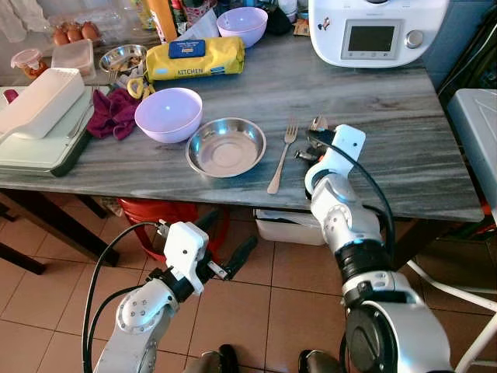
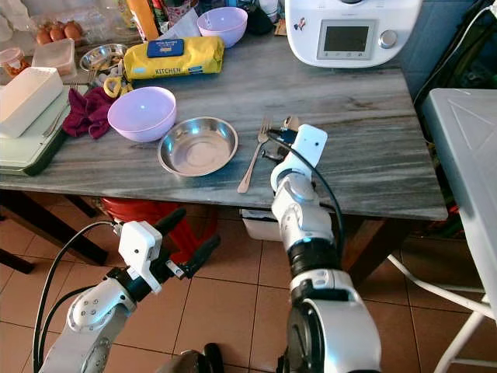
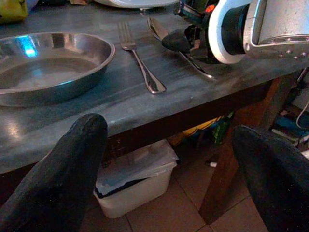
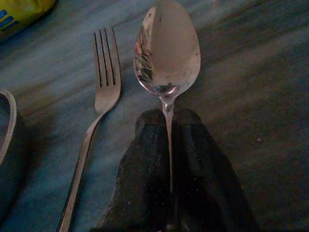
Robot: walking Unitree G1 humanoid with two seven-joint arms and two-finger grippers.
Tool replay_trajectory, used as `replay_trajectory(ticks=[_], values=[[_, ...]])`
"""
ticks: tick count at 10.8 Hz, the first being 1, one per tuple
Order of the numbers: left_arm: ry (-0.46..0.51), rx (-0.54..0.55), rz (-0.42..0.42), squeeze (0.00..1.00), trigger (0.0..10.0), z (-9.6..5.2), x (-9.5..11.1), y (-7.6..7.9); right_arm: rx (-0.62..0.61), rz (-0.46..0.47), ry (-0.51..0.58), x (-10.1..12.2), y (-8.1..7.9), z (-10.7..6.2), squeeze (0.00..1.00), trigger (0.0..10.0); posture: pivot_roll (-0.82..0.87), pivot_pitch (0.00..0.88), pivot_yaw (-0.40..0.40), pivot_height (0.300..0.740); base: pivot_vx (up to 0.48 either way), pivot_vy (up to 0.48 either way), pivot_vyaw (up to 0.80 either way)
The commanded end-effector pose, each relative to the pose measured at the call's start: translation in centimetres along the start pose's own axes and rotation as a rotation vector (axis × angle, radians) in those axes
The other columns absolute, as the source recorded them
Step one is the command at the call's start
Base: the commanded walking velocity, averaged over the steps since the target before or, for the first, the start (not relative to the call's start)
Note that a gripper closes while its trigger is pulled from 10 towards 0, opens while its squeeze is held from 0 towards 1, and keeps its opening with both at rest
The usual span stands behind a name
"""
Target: Setting the table
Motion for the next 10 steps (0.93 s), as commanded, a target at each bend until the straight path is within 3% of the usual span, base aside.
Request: replay_trajectory(ticks=[1,4,5,6,9,10], values=[[-0.001,0.003,0.001,0.00,10.0,-0.16,0.17,-0.02,0.016,0.003,0.003,0.20,-0.70,0.12,0.00,10.0,-0.04,0.219,0.103,0.740,0.000,0.000,0.00],[-0.003,0.003,0.002,0.00,10.0,-0.16,0.29,-0.08,0.018,0.014,0.002,0.15,-0.75,0.37,0.00,10.0,-0.04,0.217,0.106,0.740,0.000,0.000,0.00],[-0.005,0.003,0.002,0.00,10.0,-0.20,0.28,-0.14,0.021,0.019,-0.003,-0.07,-0.87,0.40,0.78,10.0,-0.04,0.218,0.106,0.740,0.000,0.000,0.00],[-0.006,0.004,0.002,0.00,10.0,-0.20,0.26,-0.18,0.021,0.021,-0.006,-0.21,-0.90,0.39,0.97,10.0,-0.03,0.219,0.108,0.740,0.000,0.000,0.00],[-0.008,0.010,0.001,0.00,10.0,-0.11,0.20,-0.21,0.013,0.023,-0.011,-0.53,-0.62,0.42,0.96,10.0,-0.03,0.219,0.113,0.740,0.000,0.000,0.00],[-0.007,0.009,0.002,0.00,10.0,-0.02,0.21,-0.20,0.013,0.025,-0.007,-0.40,-0.60,0.46,1.00,10.0,-0.03,0.218,0.113,0.740,0.000,0.000,0.00]])
Point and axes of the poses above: a point about 5 cm out from each wrist's last joint towards the gripper, its own z axis pointing out of the wrist towards the gripper, its own x axis along the axis of the wrist's last joint, y = z × x, the point moved 3 cm from there along z, pointing out of the wrist towards the gripper, and after that the axes turned 8 degrees about z, right-handed, at the moved point
